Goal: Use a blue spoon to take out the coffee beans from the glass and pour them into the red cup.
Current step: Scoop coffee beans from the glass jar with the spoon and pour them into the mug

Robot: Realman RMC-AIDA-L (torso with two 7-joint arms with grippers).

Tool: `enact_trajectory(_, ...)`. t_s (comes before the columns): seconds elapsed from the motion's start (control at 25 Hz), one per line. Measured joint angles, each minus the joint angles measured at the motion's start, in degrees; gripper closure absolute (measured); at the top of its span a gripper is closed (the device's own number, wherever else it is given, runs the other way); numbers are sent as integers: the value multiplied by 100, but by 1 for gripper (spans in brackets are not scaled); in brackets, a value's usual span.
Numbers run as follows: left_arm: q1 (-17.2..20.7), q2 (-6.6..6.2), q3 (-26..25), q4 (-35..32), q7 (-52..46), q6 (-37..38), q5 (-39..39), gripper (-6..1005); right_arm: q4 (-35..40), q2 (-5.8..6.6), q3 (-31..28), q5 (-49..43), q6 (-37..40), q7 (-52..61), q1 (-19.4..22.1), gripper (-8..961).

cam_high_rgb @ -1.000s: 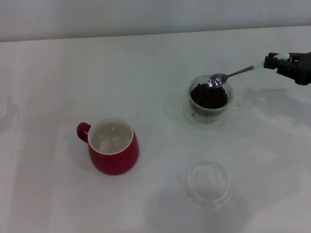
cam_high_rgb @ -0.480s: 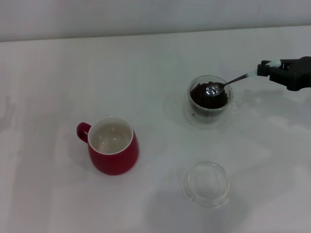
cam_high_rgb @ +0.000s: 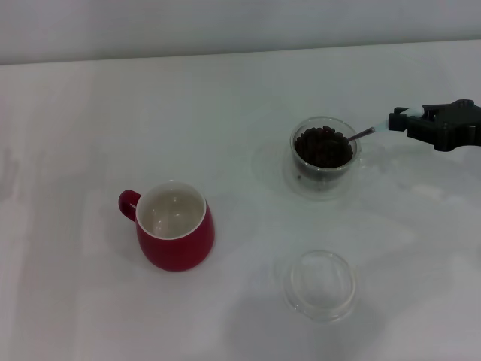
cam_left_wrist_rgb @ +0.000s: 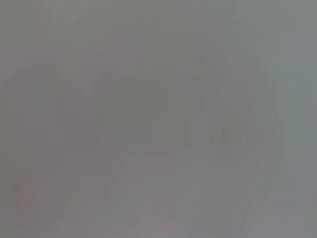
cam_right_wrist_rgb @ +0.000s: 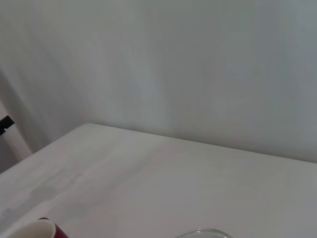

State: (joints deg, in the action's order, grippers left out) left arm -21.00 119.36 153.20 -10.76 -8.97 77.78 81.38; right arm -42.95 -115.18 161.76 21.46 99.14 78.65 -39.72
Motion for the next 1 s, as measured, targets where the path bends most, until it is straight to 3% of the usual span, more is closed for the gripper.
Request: enact_trajectory(1.0, 0, 0, -1, 18, 0, 0, 0, 107, -42, 71, 14, -426, 29, 1928, -153, 788)
